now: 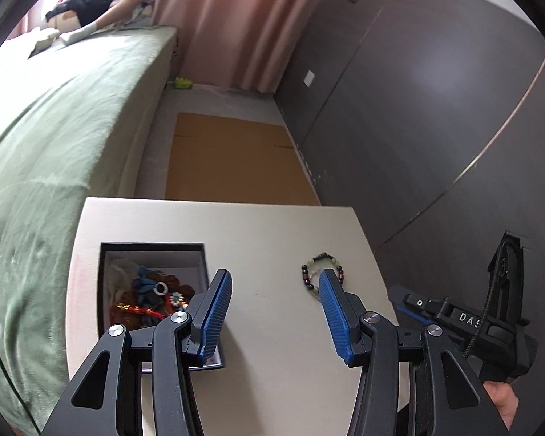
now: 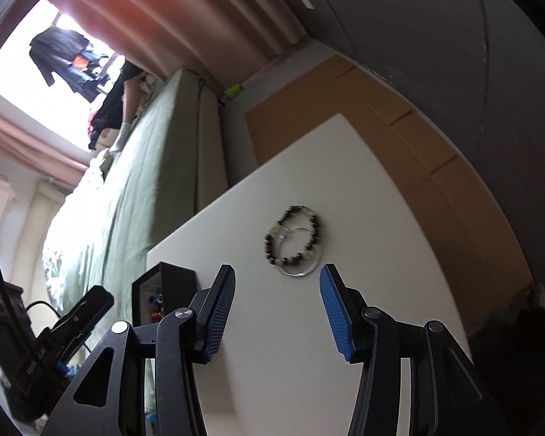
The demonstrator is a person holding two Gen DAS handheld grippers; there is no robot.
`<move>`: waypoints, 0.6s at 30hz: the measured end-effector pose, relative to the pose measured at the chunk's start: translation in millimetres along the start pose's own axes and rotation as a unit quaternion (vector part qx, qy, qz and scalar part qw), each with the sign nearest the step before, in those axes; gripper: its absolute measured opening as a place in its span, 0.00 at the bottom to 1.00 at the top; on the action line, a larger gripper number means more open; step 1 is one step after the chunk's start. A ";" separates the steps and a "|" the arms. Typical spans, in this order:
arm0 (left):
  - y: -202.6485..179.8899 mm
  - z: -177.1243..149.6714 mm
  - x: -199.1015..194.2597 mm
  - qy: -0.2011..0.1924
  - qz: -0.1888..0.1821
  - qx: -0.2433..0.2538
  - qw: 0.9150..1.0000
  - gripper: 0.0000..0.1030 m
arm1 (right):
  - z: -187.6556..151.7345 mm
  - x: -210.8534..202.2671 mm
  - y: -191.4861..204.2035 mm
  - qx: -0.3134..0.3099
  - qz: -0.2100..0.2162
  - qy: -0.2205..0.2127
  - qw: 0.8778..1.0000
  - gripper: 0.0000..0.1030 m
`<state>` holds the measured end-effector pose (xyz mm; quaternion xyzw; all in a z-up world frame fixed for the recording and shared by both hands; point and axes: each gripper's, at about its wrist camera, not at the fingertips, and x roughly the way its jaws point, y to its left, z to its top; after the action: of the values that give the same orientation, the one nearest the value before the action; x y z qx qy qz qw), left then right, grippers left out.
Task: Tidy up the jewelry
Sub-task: 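Grasp the black and green bead bracelet with the left gripper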
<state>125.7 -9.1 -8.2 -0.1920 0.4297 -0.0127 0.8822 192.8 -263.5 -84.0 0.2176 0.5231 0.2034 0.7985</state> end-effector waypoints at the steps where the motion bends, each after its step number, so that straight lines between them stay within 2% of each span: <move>1: -2.9 0.4 1.8 0.003 0.002 0.003 1.000 0.50 | 0.8 -0.4 -4.2 0.003 -0.001 0.002 1.000 0.48; 6: -20.2 7.5 20.4 0.029 0.007 0.025 0.999 0.50 | 4.2 -3.6 -15.6 0.016 -0.004 -0.003 1.000 0.48; 9: -32.5 8.9 36.6 0.044 0.025 0.051 0.997 0.50 | 7.2 -2.7 -21.8 0.023 -0.015 -0.003 1.000 0.49; 10: -35.0 8.6 41.5 0.049 0.025 0.055 0.997 0.50 | 8.8 -2.7 -22.9 0.022 -0.023 -0.005 0.999 0.53; 12: -40.1 9.7 57.1 0.067 0.028 0.059 0.996 0.50 | 11.1 -3.2 -25.3 0.023 -0.030 -0.010 0.999 0.77; 14: -42.0 10.5 67.2 0.077 0.034 0.060 0.995 0.49 | 14.4 -4.3 -28.5 0.027 -0.025 -0.012 0.999 0.80; 18: -46.4 16.3 86.6 0.099 0.040 0.061 0.992 0.42 | 19.5 -2.1 -38.0 0.038 -0.021 -0.005 0.999 0.80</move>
<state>199.3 -62.9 -48.1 -0.1185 0.5203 -0.0227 0.8454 213.7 -298.5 -96.7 0.2374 0.5306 0.1654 0.7967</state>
